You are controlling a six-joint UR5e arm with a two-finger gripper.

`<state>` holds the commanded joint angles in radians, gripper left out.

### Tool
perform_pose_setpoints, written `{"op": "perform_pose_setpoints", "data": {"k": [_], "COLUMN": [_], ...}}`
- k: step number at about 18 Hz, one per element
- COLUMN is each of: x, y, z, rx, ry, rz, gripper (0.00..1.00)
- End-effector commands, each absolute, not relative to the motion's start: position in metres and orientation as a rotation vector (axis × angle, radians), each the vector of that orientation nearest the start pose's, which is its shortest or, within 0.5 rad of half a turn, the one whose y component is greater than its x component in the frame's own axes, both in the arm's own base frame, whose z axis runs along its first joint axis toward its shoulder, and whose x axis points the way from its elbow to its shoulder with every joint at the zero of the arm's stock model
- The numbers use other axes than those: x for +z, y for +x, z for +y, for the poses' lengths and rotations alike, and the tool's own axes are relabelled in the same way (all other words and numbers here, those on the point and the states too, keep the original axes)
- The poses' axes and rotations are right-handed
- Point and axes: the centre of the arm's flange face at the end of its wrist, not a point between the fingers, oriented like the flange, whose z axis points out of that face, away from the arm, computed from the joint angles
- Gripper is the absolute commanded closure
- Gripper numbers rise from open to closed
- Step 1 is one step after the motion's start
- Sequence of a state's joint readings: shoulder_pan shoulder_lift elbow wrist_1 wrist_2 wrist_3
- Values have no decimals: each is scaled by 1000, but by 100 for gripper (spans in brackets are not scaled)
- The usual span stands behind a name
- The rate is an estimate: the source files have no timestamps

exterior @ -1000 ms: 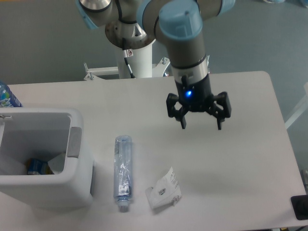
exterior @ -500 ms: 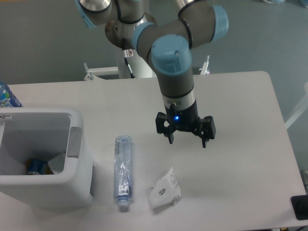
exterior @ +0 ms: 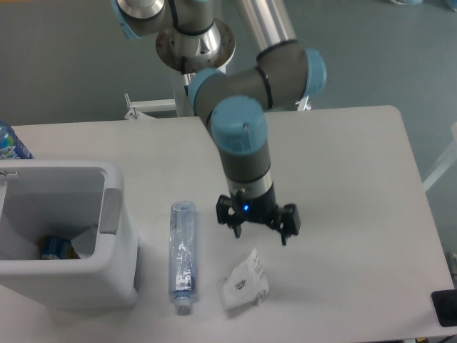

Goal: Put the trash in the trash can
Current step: 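Lower the gripper onto the white paper and close on it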

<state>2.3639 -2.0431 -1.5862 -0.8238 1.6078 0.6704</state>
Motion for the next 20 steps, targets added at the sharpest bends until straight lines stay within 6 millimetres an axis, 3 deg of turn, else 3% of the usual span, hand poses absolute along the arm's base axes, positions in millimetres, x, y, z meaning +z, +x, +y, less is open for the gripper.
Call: {"op": "perform_pose_setpoints", "data": {"k": [5, 18, 20], "x": [272, 240, 241], "y": [-379, -388, -388], "z": [567, 581, 582], "rx": [184, 146, 151], "ry": [-2914, -2940, -2941], "rz": [-170, -165, -163], "gripper": [0, 0, 8]}}
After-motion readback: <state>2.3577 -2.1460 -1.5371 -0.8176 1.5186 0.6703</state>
